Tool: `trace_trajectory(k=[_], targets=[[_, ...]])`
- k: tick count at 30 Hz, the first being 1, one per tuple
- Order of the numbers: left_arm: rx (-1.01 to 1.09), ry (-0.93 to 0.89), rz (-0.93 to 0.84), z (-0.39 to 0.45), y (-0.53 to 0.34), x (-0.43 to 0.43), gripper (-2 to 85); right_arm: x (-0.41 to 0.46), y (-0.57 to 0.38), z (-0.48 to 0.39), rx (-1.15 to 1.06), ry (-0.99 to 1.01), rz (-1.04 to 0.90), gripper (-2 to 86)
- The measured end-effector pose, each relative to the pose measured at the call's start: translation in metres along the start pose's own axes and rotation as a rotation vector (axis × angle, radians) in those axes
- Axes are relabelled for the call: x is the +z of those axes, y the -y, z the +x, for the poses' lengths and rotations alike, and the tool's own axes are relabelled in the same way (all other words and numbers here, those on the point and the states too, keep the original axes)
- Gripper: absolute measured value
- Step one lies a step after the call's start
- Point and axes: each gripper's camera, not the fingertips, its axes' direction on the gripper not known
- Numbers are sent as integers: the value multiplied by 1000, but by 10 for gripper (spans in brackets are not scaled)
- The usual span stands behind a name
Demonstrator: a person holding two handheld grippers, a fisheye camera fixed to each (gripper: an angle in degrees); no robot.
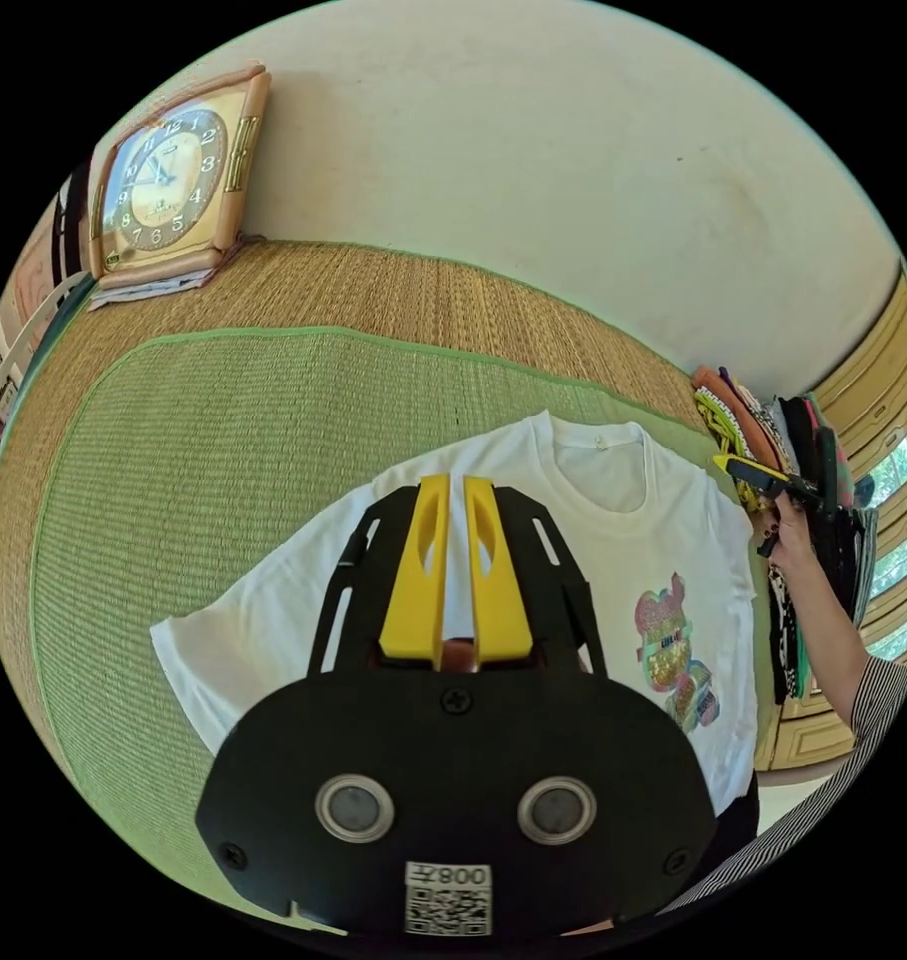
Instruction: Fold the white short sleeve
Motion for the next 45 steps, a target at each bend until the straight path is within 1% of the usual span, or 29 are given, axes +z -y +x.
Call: trace_trajectory(k=[1, 2, 3, 4, 5, 8, 11, 13, 14, 16, 20, 21, 23, 26, 28, 30, 33, 35, 39, 45], targets=[[-8, -11, -20, -1, -7, 1, 15, -4, -5, -2, -4, -7, 9, -2], [-17, -12, -82, -4, -14, 7, 13, -6, -15, -7, -22, -13, 8, -3], [-24, -16, -108, -5, -18, 10, 12, 0, -25, -12, -38, -20, -35, -3], [-49, -42, -73, -7, -26, 3, 10, 5, -30, -13, -38, -23, -69, -3], [-87, -62, -62, -9, -33, -5, 8, 17, -39, -13, -40, -16, -148, -4], [-61, -120, 2, 1, -62, -39, 7, 5, -59, -2, 39, 38, -130, -4], [-13, -169, -5, 11, -110, -75, 9, -33, -88, -1, 59, 64, -85, -3], [-21, -223, -31, 12, -149, -94, 10, -64, -119, -3, 67, 96, -56, -3], [-38, -262, -58, 12, -179, -107, 11, -86, -147, -4, 89, 127, -36, -2], [-83, -284, -96, 12, -224, -124, 14, -118, -195, -6, 123, 168, -26, -1], [-223, -311, -147, 11, -322, -165, 26, -189, -328, -9, 293, 242, -14, 2], [-249, -308, -139, 11, -334, -172, 28, -205, -366, -12, 352, 267, -10, 3], [-315, -363, -111, 12, -376, -192, 42, -224, -417, -17, 421, 288, -14, 5], [-336, -403, -96, 20, -415, -208, 60, -244, -487, -24, 515, 317, -24, 13], [-320, -392, -98, 27, -433, -216, 68, -251, -518, -28, 536, 354, -25, 21], [-314, -418, -111, 34, -448, -218, 76, -254, -547, -36, 536, 373, -61, 34], [-283, -432, -118, 48, -467, -221, 83, -261, -573, -47, 517, 352, -79, 47], [-242, -403, -155, 61, -477, -217, 90, -266, -586, -52, 510, 349, -75, 55], [-224, -379, -211, 74, -486, -204, 98, -277, -614, -59, 514, 359, -56, 65], [-189, -270, -398, 100, -495, -172, 99, -288, -657, -68, 522, 375, -48, 62]])
